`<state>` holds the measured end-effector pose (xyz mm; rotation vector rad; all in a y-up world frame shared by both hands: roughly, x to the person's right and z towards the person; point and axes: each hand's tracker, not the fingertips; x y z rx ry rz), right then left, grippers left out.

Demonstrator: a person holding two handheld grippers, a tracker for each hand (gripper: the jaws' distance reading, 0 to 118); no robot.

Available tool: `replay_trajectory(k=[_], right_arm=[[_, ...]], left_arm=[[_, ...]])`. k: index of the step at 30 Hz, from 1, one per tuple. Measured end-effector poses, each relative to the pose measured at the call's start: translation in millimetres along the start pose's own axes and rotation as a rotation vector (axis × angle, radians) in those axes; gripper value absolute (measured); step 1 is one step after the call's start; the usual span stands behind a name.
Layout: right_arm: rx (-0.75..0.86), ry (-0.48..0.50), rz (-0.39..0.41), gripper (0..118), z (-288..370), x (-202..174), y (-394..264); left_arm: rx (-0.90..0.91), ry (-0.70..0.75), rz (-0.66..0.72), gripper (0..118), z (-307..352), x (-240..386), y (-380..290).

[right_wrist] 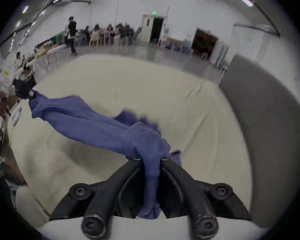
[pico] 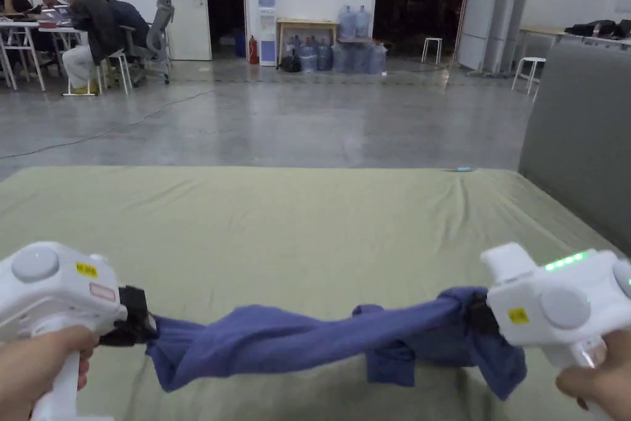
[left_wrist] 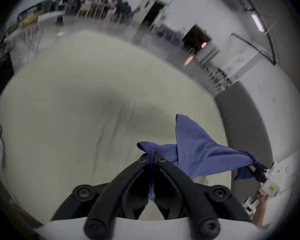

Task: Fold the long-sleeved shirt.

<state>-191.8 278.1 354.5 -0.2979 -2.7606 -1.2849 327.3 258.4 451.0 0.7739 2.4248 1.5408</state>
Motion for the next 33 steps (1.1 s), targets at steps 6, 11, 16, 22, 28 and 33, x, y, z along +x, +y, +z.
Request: replay_trajectory(k=[6,11,16,22,28,33], right_arm=[[-0.115,0.074,0.020,6,3,-35,-133],[-0.181,0.081,0.072,6,26,-58,-184],[-0.226,0.077,0.072,6,22,-67,-204],[-0.324,0.040,0.063,6,-19,-81,-224],[-0.290,0.051,-0.155,91,19,-54,-194],[-0.005,0.074,-0.295,91,115,-44,-177]], left_arm=[[-0.118,0.064,-0.036,0,-14,-67,-100],[-0.149,0.077,-0.016,0,-3,-96,-151],[-0.156,0.085,-0.016,0,4,-108,-175],[-0.167,0.136,0.002,0,-29,-127,-185],[-0.067,0.158,0.015,108,6,-107,-175],[0.158,0.072,-0.080,114,85,-54,-239]])
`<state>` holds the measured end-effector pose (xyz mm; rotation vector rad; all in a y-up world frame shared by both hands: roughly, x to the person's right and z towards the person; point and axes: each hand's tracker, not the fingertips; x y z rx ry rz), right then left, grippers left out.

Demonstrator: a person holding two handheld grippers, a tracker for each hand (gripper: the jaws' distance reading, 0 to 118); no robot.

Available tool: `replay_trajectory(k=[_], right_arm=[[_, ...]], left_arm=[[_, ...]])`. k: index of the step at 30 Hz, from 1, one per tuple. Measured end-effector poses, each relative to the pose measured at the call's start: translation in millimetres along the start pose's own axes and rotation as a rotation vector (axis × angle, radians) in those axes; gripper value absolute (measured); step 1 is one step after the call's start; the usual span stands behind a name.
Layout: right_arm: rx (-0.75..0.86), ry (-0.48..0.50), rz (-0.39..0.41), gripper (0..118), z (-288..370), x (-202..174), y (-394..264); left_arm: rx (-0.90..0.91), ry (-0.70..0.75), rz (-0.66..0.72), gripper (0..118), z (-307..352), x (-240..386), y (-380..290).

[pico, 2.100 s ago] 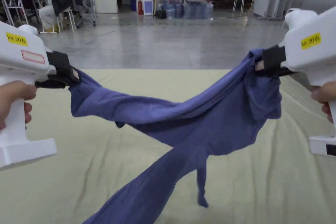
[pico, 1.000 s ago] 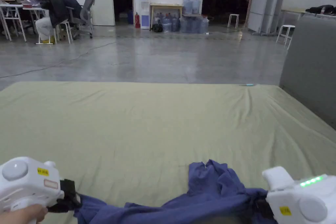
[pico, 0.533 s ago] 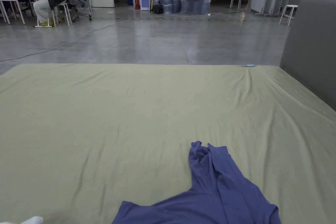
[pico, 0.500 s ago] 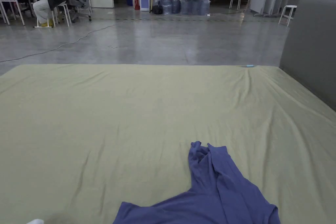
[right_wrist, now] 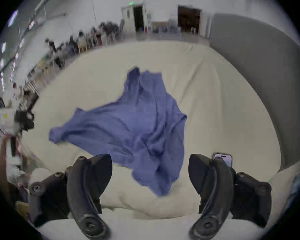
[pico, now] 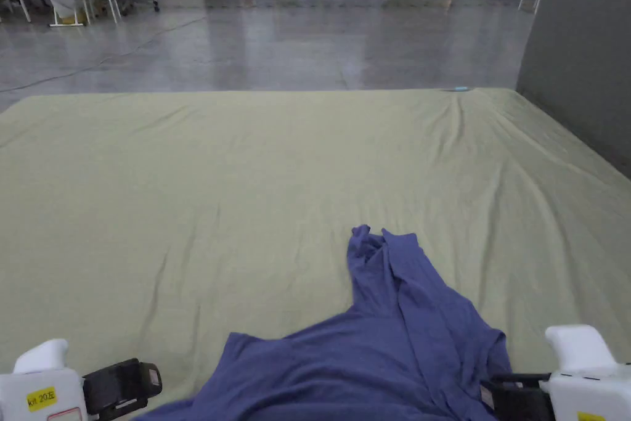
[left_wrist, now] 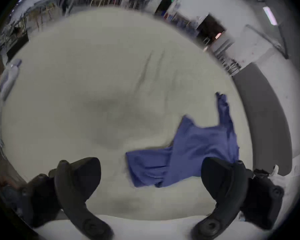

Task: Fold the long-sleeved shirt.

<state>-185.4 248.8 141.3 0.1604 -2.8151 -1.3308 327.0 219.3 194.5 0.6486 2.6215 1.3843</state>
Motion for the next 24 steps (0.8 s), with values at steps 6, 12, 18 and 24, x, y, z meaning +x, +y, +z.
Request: replay_trajectory(k=[6,12,18,24], right_arm=[[-0.084,0.072,0.042,0,7,-42,-49],[-0.154,0.172,0.028,0,-1,-63,-66],[-0.127,0.158,0.009,0,0,-56,-55],[-0.135,0.104,-0.037,0,1,-33,-57]], left_arm=[[-0.189,0.032,-0.132,0,-11,23,-50],[-0.240,-0.026,-0.198,12,-44,50,-15],[-0.208,0.094,-0.355,115,-151,87,60],[-0.328,0.274,-0.419,83,-244,78,73]])
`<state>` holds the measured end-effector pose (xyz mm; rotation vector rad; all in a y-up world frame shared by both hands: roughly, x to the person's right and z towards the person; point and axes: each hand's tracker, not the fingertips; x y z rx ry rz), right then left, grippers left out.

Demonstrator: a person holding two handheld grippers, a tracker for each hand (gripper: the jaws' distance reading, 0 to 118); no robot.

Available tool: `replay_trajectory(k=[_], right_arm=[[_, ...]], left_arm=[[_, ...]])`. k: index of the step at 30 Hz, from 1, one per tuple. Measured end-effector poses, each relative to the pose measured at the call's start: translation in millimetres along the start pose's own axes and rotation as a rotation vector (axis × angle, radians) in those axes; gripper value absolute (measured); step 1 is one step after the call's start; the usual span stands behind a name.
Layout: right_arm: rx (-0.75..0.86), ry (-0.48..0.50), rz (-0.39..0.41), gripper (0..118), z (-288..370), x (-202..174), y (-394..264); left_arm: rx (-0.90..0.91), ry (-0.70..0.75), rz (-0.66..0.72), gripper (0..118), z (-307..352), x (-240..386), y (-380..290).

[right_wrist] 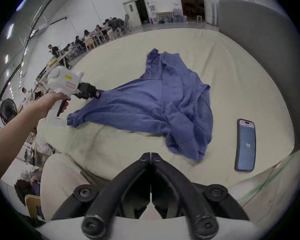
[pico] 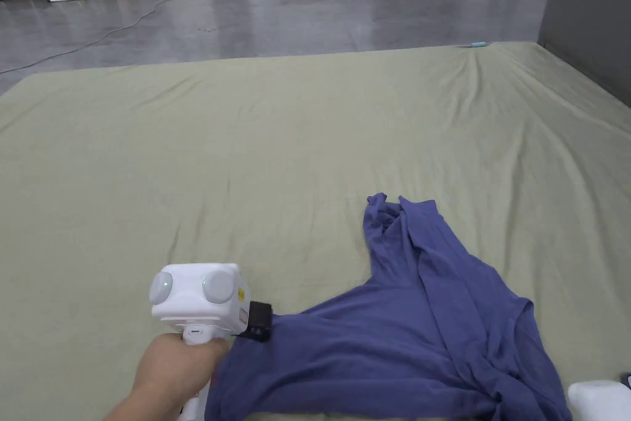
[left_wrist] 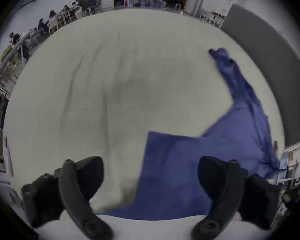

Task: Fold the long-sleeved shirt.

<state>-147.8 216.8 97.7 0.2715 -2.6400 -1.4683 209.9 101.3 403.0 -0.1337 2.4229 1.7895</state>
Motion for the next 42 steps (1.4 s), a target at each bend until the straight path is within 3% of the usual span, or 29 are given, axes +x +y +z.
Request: replay_trajectory(k=[2,4,5,7,10,11,12,13,14,15,20,21,22,24,31,37,42], right_arm=[[-0.003,-0.016,-0.020,0,-2,8,-1],[-0.019,-0.028,-0.027,0,-6,15,1],[-0.036,-0.045,-0.026,0,-11,17,2],[-0.061,-0.109,-0.038,0,-19,23,8],[-0.054,-0.145,-0.086,0,-28,36,23],[-0.041,-0.127,-0.128,10,-29,43,30],[-0.028,-0.133,-0.161,72,-31,49,37],[-0.029,-0.132,-0.186,109,-36,54,43],[-0.029,-0.148,-0.185,118,-41,59,47],[0.029,-0.129,-0.195,118,-43,62,48],[-0.094,-0.177,-0.123,117,-88,70,47],[-0.115,-0.166,-0.121,105,-97,70,44],[-0.138,-0.153,-0.119,83,-105,62,43],[-0.142,-0.126,-0.135,13,-112,60,38],[-0.051,-0.066,-0.152,6,-62,58,69],[0.172,-0.072,0.025,6,36,40,154],[0.315,-0.084,0.181,6,109,0,246]], left_arm=[[0.039,-0.030,0.001,77,0,2,-5],[0.069,-0.029,-0.061,10,16,8,-10],[0.095,-0.068,-0.088,0,23,14,-13],[0.152,-0.003,-0.123,0,41,24,-15],[0.185,-0.117,-0.114,0,69,29,-22],[0.212,-0.137,-0.085,0,80,27,-18],[0.235,-0.148,-0.057,0,93,24,-19],[0.253,-0.169,-0.037,0,105,22,-20],[0.279,-0.196,-0.016,0,117,18,-21],[0.304,-0.217,0.005,0,129,15,-23],[0.377,-0.263,0.072,0,176,0,-41],[0.383,-0.268,0.087,0,181,-3,-44],[0.384,-0.270,0.098,0,185,-5,-47],[0.383,-0.276,0.098,0,187,-8,-51],[0.367,-0.325,0.208,0,193,-37,-59],[0.541,-0.362,0.217,0,276,-64,-29],[0.708,-0.327,0.183,0,359,-79,16]])
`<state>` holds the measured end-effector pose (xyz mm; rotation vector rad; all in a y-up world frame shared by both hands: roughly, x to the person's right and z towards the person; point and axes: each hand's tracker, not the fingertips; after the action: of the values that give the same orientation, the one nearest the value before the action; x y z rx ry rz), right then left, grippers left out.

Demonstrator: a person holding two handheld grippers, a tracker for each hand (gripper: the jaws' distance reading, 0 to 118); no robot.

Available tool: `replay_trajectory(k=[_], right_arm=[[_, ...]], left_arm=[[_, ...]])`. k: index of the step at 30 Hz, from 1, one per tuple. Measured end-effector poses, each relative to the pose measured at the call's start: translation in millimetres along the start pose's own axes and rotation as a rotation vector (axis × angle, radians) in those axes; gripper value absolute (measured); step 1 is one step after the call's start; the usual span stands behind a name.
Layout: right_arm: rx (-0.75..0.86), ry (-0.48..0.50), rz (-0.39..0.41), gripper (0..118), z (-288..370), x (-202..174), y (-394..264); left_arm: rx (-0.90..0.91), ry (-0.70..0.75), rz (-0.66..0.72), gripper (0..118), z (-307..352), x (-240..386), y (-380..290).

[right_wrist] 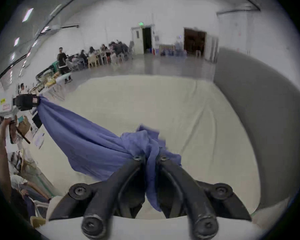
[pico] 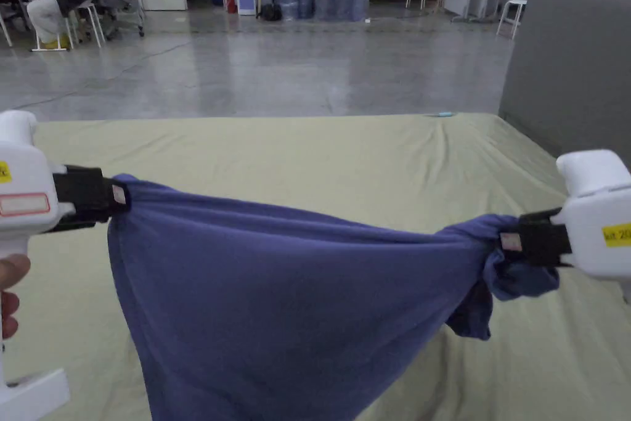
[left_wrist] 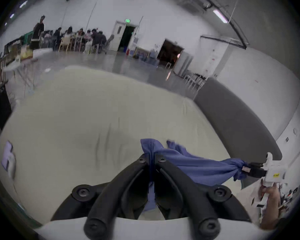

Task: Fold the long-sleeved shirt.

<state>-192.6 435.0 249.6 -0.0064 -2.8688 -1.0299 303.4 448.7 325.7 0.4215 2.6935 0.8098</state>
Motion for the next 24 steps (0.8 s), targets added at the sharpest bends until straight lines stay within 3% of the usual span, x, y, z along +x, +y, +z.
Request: replay_trajectory(k=[8,14,17,20,24], right_arm=[[0.103,-0.078,0.166,6,18,-21,172],[0.136,-0.145,0.214,6,10,-22,271],[0.161,-0.177,0.225,6,11,-22,309],[0.241,-0.247,0.246,6,15,-25,337],[0.258,-0.245,0.231,6,6,-26,346]], left_arm=[[0.137,0.007,0.004,0,-4,21,129],[0.171,0.043,0.040,0,-33,24,198],[0.278,0.086,0.021,0,-40,30,228],[0.288,0.086,0.010,0,-51,41,252],[0.298,0.108,0.020,0,-63,47,265]])
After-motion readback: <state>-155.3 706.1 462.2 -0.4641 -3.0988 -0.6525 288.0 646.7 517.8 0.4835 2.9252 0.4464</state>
